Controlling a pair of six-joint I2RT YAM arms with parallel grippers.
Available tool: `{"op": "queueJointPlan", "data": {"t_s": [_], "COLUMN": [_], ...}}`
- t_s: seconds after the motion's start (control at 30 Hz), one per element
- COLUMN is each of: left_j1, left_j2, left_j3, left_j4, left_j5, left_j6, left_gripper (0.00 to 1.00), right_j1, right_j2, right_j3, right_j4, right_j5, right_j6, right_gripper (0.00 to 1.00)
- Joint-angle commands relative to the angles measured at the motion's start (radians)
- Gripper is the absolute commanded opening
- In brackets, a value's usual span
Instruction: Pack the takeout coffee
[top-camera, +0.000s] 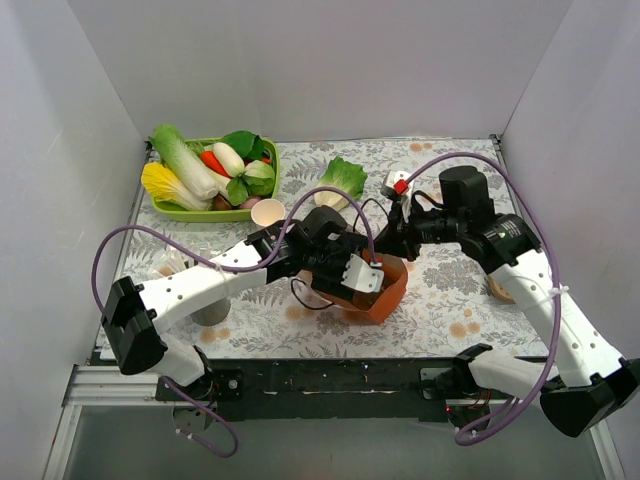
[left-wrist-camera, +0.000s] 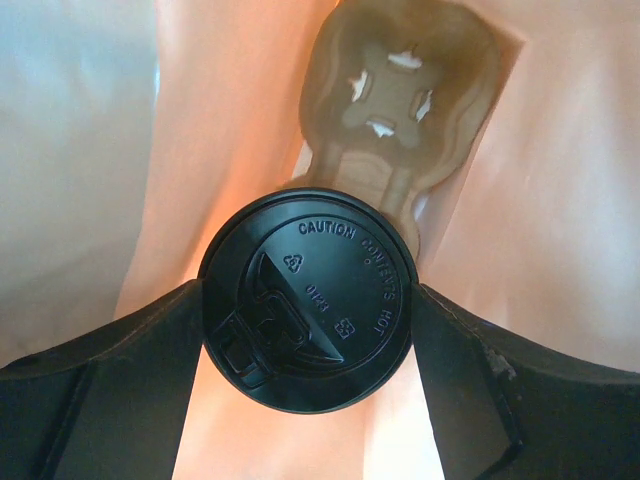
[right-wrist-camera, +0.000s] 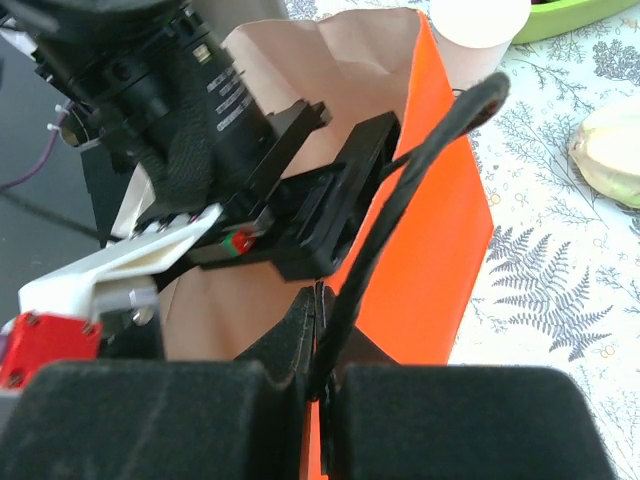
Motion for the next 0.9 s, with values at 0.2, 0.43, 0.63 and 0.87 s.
{"op": "queueJointPlan", "data": {"t_s": [0.2,0.43,0.63,0.87], "left_j1": [0.026,0.026,0.027,0.026], "left_j2": [-0.058,-0.068,-0.100,-0.211], "left_j3": [-0.121,-0.170,-0.223,-0.324], "left_j4": [0.158,0.269,0.292,0.393], "left_j5": [-0.044,-0.013,0.048,0.060], "left_j6": [-0.014,-0.026,-0.034,-0.089], "left_gripper": [0.00,0.00,0.00,0.00], "right_j1": [0.042,0.061,0.062,0.068], "right_j2": [-0.120,-0.112,-0.106,-0.031], "right_j3": [-0.035,-0.028,-0.025,0.064], "right_j4": [0.009,0.006,0.073,-0.028], "right_j5": [-0.046,-0.043,0.022,-0.029], "right_j6": [-0.136,-0.189,-0.193,-0.314], "right_gripper": [0.01,0.01,0.01,0.01]}}
